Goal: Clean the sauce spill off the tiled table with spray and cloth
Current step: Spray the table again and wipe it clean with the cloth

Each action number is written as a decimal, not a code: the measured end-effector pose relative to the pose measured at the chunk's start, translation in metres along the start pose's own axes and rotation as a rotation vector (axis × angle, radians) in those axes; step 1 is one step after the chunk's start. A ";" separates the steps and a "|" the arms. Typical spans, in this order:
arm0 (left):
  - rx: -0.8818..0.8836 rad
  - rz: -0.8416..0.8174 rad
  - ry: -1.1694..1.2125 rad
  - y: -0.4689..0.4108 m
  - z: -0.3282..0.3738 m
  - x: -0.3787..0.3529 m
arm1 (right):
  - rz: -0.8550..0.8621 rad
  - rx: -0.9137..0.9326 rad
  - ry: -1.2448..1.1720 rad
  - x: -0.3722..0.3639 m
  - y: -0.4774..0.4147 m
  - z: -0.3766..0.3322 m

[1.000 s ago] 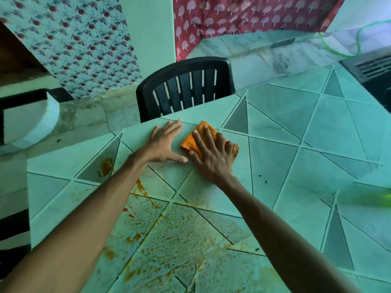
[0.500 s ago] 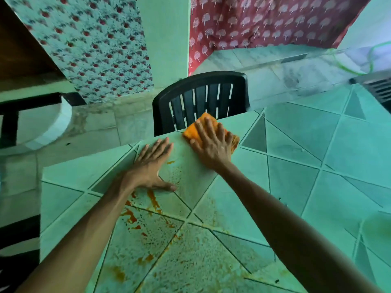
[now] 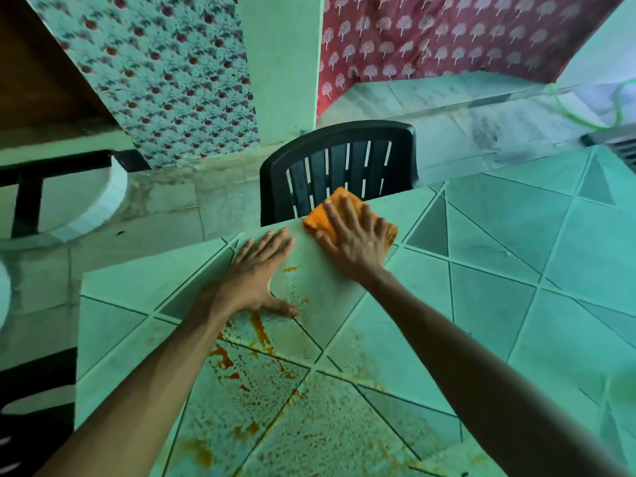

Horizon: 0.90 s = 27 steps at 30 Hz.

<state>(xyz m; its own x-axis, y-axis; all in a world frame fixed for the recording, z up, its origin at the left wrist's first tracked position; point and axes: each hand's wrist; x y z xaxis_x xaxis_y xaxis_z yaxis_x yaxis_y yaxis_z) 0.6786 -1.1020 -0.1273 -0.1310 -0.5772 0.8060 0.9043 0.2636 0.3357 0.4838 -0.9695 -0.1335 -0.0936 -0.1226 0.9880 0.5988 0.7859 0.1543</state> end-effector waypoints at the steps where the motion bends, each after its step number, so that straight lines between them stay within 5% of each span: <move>1: 0.007 0.013 -0.010 0.001 0.002 0.001 | 0.013 0.076 0.035 -0.004 0.019 -0.003; 6: 0.032 0.138 -0.015 0.019 0.023 0.006 | 0.029 0.327 0.089 -0.011 0.115 0.046; 9: 0.063 0.256 0.076 0.044 0.015 0.008 | 0.008 0.080 0.078 -0.004 0.093 0.076; 13: 0.157 0.406 0.078 0.077 -0.009 0.013 | 0.012 -0.219 -0.021 0.001 0.016 0.029; 18: 0.274 0.416 0.063 0.096 -0.027 0.018 | 0.011 0.135 0.057 -0.005 0.044 -0.038; 22: 0.305 0.398 0.017 0.105 -0.035 0.015 | 0.013 0.441 0.079 -0.007 0.115 -0.006; 24: 0.311 0.402 0.021 0.109 -0.039 0.014 | 0.013 0.364 0.084 -0.006 0.107 0.014; 27: 0.315 0.403 0.019 0.116 -0.044 0.012 | 0.024 -0.047 0.007 0.001 0.046 -0.002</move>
<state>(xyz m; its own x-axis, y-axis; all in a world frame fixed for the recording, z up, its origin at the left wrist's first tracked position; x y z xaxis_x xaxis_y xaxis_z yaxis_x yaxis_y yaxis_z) 0.7996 -1.1126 -0.1005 0.2133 -0.3948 0.8937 0.7149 0.6865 0.1326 0.5131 -0.9347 -0.1256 -0.0734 -0.1084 0.9914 0.6377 0.7592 0.1302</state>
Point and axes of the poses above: each hand's wrist, its own y-axis away from the middle knuckle, its own x-axis out of the back of the hand, z = x × y, and after that the axes turned 13 degrees about y, right-handed
